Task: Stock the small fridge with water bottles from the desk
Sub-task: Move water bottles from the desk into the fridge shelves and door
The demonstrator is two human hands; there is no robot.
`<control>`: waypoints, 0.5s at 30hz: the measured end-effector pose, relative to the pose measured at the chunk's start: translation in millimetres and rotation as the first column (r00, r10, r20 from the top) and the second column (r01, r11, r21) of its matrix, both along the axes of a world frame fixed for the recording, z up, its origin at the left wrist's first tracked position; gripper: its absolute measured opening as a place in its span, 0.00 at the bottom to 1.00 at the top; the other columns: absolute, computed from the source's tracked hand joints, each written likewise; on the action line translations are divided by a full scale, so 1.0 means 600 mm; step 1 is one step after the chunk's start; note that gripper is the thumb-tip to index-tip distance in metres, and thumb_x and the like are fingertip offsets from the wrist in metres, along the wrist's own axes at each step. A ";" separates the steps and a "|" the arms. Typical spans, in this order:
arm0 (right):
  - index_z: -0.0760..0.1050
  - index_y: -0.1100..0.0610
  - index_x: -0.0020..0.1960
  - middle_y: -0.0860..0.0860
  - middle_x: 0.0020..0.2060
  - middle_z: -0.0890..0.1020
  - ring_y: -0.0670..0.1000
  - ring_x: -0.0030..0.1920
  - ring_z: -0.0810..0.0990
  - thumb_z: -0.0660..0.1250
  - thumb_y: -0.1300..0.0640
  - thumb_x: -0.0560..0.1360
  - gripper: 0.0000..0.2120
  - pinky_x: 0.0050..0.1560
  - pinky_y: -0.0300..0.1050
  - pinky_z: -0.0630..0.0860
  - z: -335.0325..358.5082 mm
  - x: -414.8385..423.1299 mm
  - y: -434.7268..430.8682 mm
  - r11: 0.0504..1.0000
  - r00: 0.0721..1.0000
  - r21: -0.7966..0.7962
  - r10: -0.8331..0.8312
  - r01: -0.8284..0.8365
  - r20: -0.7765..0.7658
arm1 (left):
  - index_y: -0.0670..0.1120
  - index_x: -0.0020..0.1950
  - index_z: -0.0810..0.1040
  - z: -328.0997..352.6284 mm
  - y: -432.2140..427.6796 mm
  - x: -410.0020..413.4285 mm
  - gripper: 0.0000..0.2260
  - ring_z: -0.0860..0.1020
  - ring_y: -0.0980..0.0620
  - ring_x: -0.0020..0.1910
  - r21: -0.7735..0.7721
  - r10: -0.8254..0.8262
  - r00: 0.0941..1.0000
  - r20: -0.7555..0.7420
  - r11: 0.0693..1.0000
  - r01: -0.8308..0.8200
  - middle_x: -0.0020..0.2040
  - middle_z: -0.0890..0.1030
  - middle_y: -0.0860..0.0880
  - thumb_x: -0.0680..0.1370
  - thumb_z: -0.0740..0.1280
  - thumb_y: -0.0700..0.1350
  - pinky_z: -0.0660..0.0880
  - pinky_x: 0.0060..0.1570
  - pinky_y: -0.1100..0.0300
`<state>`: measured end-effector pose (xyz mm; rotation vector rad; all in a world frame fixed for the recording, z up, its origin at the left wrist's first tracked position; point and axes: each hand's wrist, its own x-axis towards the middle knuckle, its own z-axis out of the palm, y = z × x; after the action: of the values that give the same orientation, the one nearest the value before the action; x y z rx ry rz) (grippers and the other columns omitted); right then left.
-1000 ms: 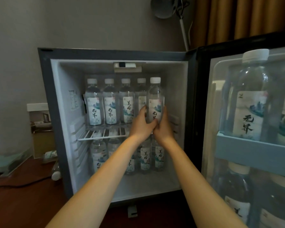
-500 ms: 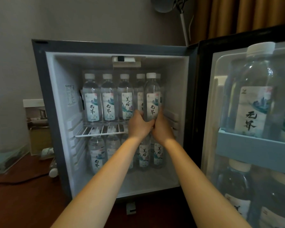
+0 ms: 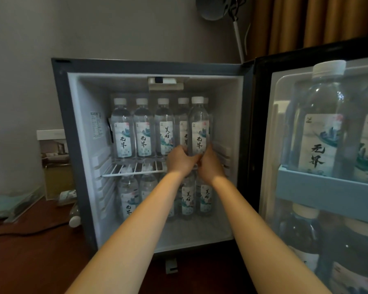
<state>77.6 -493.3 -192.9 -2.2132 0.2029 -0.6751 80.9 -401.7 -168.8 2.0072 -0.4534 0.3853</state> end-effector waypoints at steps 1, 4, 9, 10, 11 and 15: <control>0.37 0.54 0.77 0.60 0.71 0.67 0.58 0.66 0.72 0.59 0.65 0.77 0.39 0.65 0.55 0.71 0.005 -0.002 0.000 1.000 1.000 0.001 -0.002 0.002 -0.022 | 0.39 0.62 0.73 0.000 0.000 -0.002 0.21 0.76 0.45 0.58 0.007 0.004 1.000 0.000 1.000 -0.004 0.59 0.78 0.43 0.74 0.70 0.49 0.68 0.47 0.61; 0.28 0.51 0.74 0.62 0.70 0.67 0.60 0.59 0.76 0.60 0.63 0.76 0.43 0.47 0.48 0.76 0.020 -0.010 0.003 1.000 0.996 -0.014 0.004 -0.005 -0.091 | 0.39 0.64 0.73 -0.002 0.001 -0.003 0.21 0.75 0.45 0.60 0.025 0.021 1.000 0.001 0.999 -0.022 0.61 0.77 0.42 0.75 0.69 0.48 0.69 0.51 0.60; 0.30 0.51 0.74 0.56 0.77 0.50 0.59 0.72 0.63 0.63 0.65 0.75 0.46 0.68 0.53 0.66 0.032 -0.044 0.024 0.999 0.997 0.031 0.010 -0.007 -0.076 | 0.41 0.59 0.75 -0.023 0.033 -0.007 0.12 0.77 0.47 0.55 -0.017 0.073 0.997 0.032 0.997 -0.072 0.57 0.79 0.44 0.77 0.66 0.44 0.69 0.49 0.61; 0.33 0.51 0.75 0.54 0.77 0.50 0.57 0.73 0.60 0.64 0.66 0.74 0.46 0.71 0.53 0.64 0.027 -0.052 0.031 0.998 1.000 0.060 -0.007 0.009 -0.030 | 0.42 0.57 0.76 -0.030 0.045 -0.011 0.10 0.77 0.49 0.53 -0.036 0.071 0.996 0.054 0.997 -0.070 0.55 0.80 0.45 0.78 0.64 0.43 0.69 0.47 0.62; 0.37 0.51 0.76 0.54 0.76 0.52 0.56 0.73 0.60 0.65 0.67 0.73 0.46 0.71 0.52 0.63 0.019 -0.060 0.039 0.996 0.999 0.082 -0.023 0.020 0.037 | 0.42 0.55 0.77 -0.037 0.059 -0.016 0.08 0.77 0.51 0.50 -0.056 0.070 0.994 0.079 0.996 -0.066 0.53 0.80 0.46 0.78 0.64 0.41 0.69 0.46 0.65; 0.64 0.61 0.70 0.60 0.64 0.70 0.60 0.64 0.69 0.65 0.69 0.68 0.30 0.65 0.49 0.69 -0.027 -0.092 0.075 0.993 0.954 -0.024 -0.104 0.116 0.280 | 0.47 0.48 0.77 -0.084 0.137 -0.047 0.05 0.78 0.55 0.41 -0.172 0.091 0.985 0.150 0.983 -0.064 0.41 0.79 0.53 0.77 0.64 0.38 0.70 0.38 0.69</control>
<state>22.4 -448.3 -209.2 -2.1274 0.1708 -1.0507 52.5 -319.4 -219.1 1.8431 -0.4268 0.6139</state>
